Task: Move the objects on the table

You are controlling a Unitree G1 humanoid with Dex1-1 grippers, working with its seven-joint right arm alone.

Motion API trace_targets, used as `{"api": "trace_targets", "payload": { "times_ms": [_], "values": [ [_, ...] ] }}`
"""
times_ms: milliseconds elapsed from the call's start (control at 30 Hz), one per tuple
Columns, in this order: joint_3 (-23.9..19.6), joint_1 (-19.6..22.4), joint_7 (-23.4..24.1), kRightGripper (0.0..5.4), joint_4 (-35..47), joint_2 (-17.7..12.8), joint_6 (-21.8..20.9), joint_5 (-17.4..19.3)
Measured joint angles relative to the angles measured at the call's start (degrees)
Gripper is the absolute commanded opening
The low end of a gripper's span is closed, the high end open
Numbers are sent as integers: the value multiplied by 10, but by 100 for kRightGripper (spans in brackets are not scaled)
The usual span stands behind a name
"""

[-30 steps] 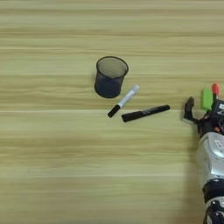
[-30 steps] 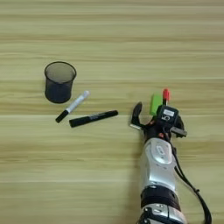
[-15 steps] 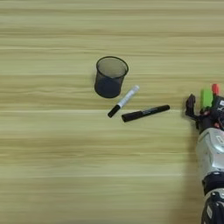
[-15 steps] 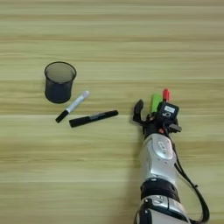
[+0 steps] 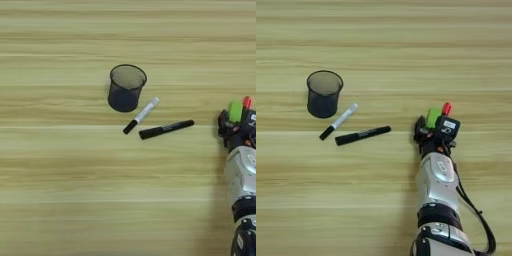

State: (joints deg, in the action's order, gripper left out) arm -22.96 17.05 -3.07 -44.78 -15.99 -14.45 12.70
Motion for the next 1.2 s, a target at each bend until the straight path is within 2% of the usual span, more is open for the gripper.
{"api": "trace_targets", "payload": {
  "times_ms": [367,700,867,1200],
  "values": [
    [7,4,-12,137,-1,0,1,0],
    [29,0,-41,133,14,3,6,-2],
    [49,-3,-76,133,31,11,26,0],
    [68,-16,-116,133,77,25,64,12]
  ]
}}
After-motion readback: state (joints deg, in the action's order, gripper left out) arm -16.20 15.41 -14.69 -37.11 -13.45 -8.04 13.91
